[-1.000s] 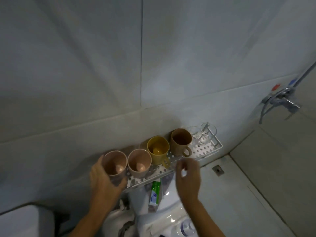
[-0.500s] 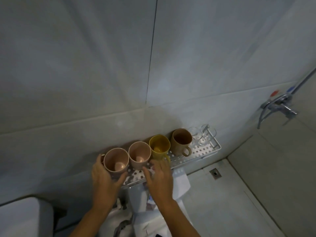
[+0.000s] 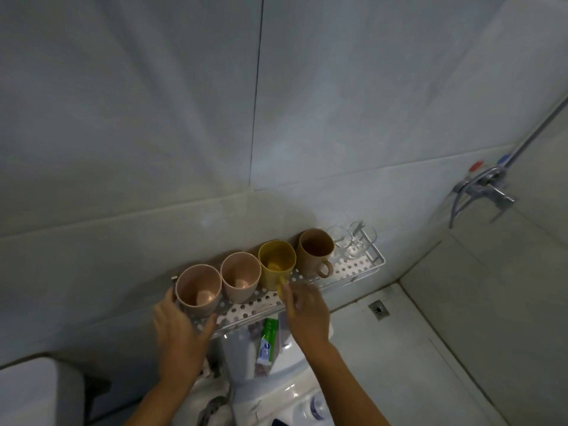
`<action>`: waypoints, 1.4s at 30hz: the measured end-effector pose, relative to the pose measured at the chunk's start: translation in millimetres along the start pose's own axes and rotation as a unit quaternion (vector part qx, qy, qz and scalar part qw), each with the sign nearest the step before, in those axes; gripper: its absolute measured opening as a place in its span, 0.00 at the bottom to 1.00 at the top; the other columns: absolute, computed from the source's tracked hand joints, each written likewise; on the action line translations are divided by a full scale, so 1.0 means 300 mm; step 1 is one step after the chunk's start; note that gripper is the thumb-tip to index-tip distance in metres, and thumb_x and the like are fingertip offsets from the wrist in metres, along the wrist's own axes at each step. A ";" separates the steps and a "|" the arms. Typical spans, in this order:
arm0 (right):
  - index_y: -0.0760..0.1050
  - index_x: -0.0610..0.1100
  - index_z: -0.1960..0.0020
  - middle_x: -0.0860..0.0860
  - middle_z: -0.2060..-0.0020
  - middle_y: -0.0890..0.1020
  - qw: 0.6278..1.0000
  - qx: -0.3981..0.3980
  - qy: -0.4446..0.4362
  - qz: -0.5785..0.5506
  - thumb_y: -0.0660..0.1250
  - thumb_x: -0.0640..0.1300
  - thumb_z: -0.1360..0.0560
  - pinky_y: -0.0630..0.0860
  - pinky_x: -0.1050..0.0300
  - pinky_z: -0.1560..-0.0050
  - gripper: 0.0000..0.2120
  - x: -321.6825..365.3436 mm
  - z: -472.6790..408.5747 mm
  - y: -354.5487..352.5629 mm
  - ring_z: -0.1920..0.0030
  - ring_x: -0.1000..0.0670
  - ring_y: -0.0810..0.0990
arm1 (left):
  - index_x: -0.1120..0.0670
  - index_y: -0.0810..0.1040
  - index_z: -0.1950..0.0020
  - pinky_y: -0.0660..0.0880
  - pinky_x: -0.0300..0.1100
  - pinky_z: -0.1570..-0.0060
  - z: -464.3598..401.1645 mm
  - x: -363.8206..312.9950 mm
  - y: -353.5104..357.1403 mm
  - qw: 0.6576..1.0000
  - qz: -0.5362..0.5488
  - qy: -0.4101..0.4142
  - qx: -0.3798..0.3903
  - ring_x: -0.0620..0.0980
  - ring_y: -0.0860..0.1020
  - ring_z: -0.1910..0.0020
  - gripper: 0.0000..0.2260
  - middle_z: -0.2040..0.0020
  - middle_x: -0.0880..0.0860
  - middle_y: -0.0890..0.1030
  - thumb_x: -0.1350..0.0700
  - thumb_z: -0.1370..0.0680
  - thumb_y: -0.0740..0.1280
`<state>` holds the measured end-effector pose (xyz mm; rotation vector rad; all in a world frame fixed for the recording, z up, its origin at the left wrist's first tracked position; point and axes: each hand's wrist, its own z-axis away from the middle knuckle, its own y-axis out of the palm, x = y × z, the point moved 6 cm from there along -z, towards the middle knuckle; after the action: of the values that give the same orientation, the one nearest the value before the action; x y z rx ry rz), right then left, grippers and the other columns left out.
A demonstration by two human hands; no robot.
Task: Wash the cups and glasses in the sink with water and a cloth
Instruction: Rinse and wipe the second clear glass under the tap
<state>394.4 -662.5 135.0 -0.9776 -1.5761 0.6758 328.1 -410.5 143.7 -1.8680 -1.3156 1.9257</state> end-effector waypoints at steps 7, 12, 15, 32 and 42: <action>0.78 0.48 0.52 0.51 0.56 0.82 0.999 -0.033 0.017 -0.029 0.59 0.55 0.18 0.78 0.61 0.55 0.14 0.019 0.006 -0.007 0.56 0.52 0.82 | 0.65 0.65 0.29 0.65 0.49 0.40 -0.008 -0.030 -0.003 1.000 0.024 -0.004 0.000 0.62 0.66 0.36 0.38 0.37 0.65 0.70 0.62 0.34 0.79; 0.72 0.44 0.39 0.46 0.46 0.78 0.977 -0.131 0.155 -0.061 0.63 0.57 0.22 0.81 0.49 0.57 0.19 -0.115 -0.048 -0.103 0.54 0.47 0.80 | 0.65 0.64 0.28 0.66 0.48 0.39 -0.017 -0.016 -0.004 0.999 0.029 -0.017 0.005 0.62 0.67 0.35 0.39 0.36 0.64 0.70 0.62 0.34 0.80; 0.74 0.43 0.37 0.45 0.44 0.78 0.986 -0.075 0.145 -0.035 0.62 0.54 0.19 0.75 0.55 0.55 0.17 -0.151 -0.095 -0.097 0.51 0.47 0.80 | 0.66 0.66 0.30 0.67 0.50 0.42 -0.017 -0.005 0.001 1.000 0.018 -0.020 0.008 0.63 0.68 0.37 0.35 0.38 0.65 0.71 0.62 0.33 0.79; 0.78 0.42 0.44 0.46 0.48 0.81 0.994 -0.060 0.084 -0.020 0.67 0.42 0.22 0.78 0.52 0.56 0.08 -0.123 -0.096 -0.104 0.52 0.47 0.80 | 0.67 0.69 0.33 0.63 0.44 0.46 -0.025 0.002 0.012 0.999 0.024 -0.022 0.009 0.62 0.68 0.40 0.32 0.41 0.66 0.72 0.62 0.33 0.79; 0.78 0.42 0.41 0.46 0.46 0.80 0.997 -0.058 0.057 -0.018 0.63 0.45 0.19 0.78 0.51 0.54 0.11 -0.140 -0.098 -0.112 0.50 0.45 0.80 | 0.67 0.71 0.35 0.65 0.46 0.49 -0.028 0.012 0.017 1.000 0.016 -0.005 0.006 0.64 0.70 0.42 0.32 0.42 0.66 0.74 0.63 0.34 0.80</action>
<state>417.2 -717.5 149.0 -1.0520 -1.5417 0.4987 337.0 -407.3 139.2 -1.8873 -1.2824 1.9565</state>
